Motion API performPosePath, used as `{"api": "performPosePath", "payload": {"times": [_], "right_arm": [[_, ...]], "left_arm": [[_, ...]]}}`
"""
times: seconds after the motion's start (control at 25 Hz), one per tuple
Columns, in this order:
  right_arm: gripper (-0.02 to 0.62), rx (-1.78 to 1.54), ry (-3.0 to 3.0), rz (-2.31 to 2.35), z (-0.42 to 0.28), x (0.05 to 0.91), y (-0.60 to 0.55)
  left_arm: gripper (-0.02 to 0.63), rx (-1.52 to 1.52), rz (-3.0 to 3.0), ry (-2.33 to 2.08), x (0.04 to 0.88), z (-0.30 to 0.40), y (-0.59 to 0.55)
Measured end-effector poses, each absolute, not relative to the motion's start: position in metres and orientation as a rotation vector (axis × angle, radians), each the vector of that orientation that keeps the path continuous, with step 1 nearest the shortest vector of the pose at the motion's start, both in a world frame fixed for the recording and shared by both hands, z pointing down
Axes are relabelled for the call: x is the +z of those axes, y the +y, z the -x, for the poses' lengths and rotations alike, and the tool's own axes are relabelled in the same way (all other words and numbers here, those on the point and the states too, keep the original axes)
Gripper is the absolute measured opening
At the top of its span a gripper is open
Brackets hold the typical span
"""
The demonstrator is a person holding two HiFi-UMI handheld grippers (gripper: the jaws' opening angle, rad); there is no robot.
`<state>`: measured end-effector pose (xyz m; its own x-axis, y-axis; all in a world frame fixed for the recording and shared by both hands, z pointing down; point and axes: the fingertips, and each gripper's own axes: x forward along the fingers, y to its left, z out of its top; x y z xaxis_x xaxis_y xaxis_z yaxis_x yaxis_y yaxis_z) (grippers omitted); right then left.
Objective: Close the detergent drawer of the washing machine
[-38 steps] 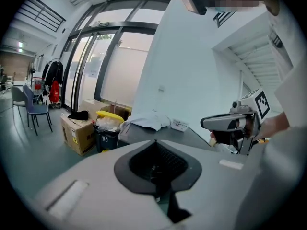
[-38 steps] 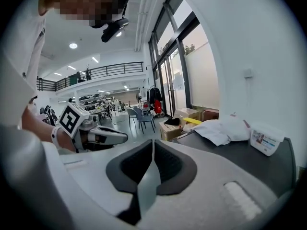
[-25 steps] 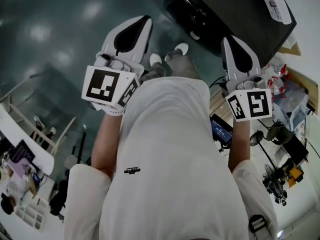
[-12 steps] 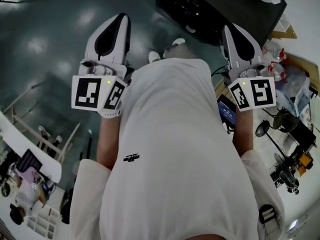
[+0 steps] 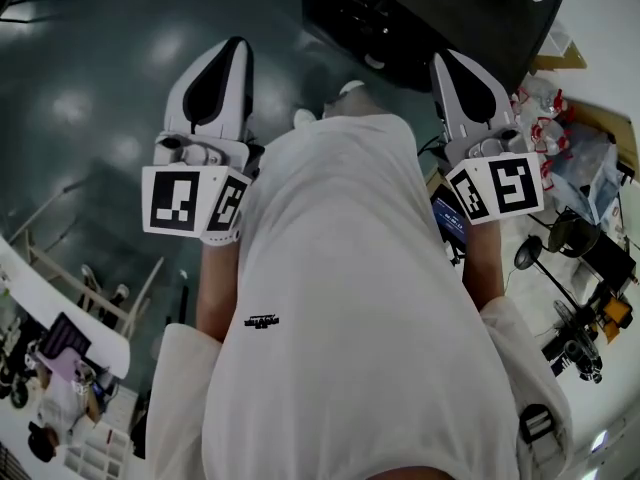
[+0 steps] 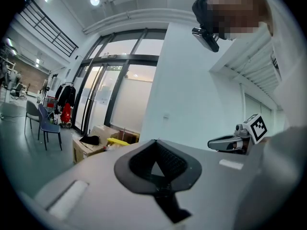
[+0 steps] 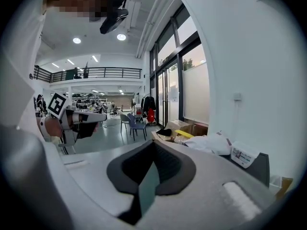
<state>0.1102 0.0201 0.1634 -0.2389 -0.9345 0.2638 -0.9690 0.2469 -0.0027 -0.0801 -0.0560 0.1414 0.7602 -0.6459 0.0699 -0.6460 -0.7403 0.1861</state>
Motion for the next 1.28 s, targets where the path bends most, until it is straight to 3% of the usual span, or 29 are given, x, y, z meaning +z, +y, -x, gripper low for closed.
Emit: {"api": "performPosePath", "payload": {"times": [1.28], "right_arm": [[0.002,0.235,-2.347,-1.709,-0.082,0.162,0.028]], "left_arm": [[0.018,0.044,-2.747,-0.936,0.156,0.073,-0.030]]}}
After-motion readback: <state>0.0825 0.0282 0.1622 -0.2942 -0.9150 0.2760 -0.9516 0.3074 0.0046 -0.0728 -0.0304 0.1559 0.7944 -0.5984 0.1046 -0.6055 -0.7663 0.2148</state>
